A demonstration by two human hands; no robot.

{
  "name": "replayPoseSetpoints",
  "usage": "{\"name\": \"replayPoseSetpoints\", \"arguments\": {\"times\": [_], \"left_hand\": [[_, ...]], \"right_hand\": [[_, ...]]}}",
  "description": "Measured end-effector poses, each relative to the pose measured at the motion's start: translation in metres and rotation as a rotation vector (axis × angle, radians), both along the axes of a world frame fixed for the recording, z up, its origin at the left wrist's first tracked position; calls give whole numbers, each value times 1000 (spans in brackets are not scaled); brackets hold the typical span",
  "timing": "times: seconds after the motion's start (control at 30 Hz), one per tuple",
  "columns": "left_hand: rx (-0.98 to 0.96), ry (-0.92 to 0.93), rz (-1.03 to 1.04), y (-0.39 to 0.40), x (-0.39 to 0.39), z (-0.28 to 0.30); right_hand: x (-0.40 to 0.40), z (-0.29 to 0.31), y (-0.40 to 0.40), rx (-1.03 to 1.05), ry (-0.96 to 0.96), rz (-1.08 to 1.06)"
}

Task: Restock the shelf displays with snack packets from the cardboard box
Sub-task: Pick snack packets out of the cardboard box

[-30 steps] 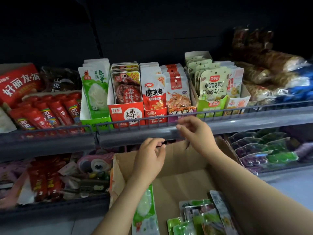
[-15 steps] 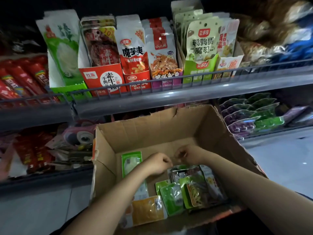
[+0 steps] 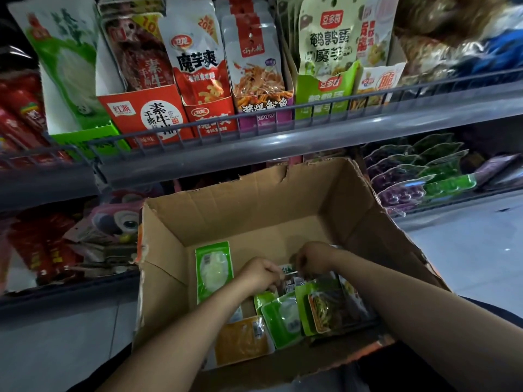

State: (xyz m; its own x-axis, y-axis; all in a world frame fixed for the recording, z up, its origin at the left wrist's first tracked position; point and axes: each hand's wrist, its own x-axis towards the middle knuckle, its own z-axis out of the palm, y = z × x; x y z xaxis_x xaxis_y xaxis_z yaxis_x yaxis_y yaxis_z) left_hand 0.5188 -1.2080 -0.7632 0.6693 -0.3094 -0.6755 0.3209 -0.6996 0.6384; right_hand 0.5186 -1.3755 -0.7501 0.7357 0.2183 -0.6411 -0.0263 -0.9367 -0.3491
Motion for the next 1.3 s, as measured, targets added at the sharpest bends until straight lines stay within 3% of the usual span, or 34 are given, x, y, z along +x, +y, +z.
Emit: {"name": "replayPoseSetpoints", "arguments": {"times": [0.13,0.43,0.7,0.9,1.0,1.1,1.3], "left_hand": [[-38,9,141,1,5,9],[-281,-28,408,17,28,83],[-463,-248,514,31,16,126],[-526,-437,437,45,12,149],[-525,-552,356,47,8,160],[-534,-617,275,49,6,164],[-410,-742,327,44,10,160]], "right_hand": [[5,9,-1,133,-17,-199],[16,78,5,460,-218,-389],[0,125,-3,381,-513,-324],[-2,136,-30,352,-448,-434],[-2,137,-33,531,-378,-553],[0,138,-33,735,-427,-629],[3,148,-28,868,-584,-709]]}}
